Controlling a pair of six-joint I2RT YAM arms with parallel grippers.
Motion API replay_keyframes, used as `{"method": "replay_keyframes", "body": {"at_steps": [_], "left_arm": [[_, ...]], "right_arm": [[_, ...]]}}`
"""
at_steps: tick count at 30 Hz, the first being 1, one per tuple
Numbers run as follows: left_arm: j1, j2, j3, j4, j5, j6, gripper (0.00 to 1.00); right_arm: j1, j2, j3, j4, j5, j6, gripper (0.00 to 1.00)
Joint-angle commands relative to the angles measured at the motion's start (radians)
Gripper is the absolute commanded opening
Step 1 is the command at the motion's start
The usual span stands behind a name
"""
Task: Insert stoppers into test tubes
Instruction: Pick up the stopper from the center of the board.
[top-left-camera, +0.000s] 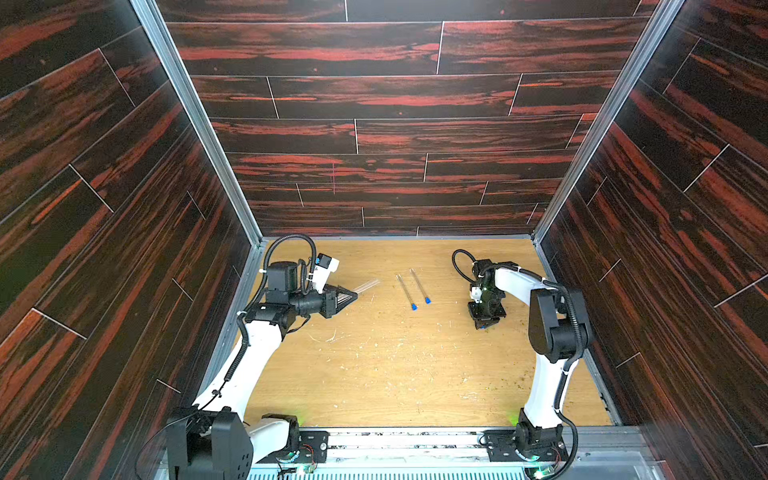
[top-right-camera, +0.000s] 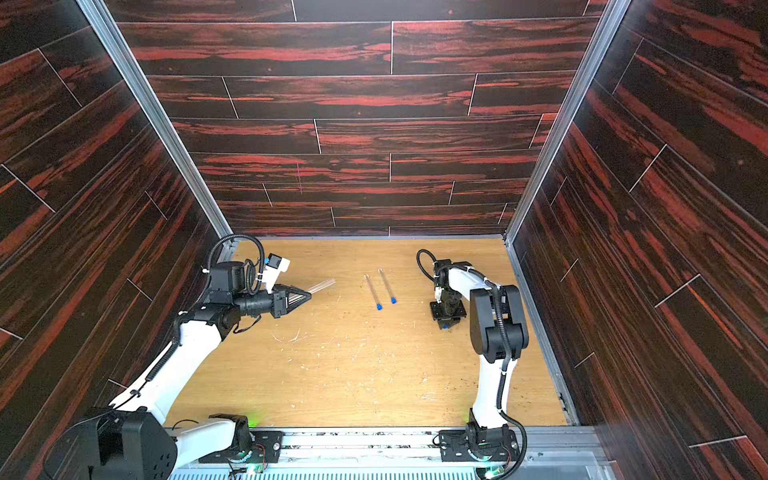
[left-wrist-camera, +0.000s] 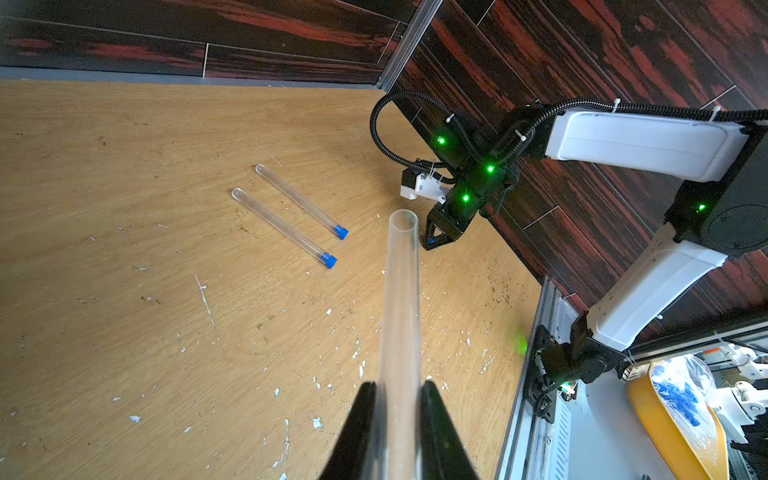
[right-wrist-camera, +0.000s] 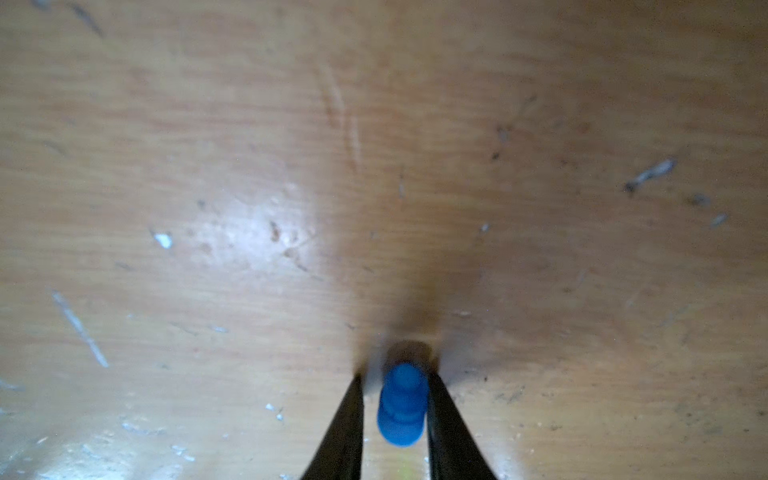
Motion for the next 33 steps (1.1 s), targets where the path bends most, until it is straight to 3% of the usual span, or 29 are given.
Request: {"method": "replay_keyframes", "body": {"at_steps": [1, 12, 33], "left_arm": [[0.006, -0.030, -0.009, 0.011, 0.011, 0.009, 0.08], [0.006, -0.030, -0.009, 0.012, 0.011, 0.008, 0.08], [0.005, -0.023, -0.012, 0.030, 0.014, -0.003, 0.08]], "right_arm": [[0.001, -0.013, -0.031, -0.010, -0.015, 0.003, 0.26], [0.000, -0.024, -0.035, -0.009, -0.022, 0.005, 0.19], [0.001, -0.010, -0.032, -0.005, -0.033, 0.007, 0.23]]}}
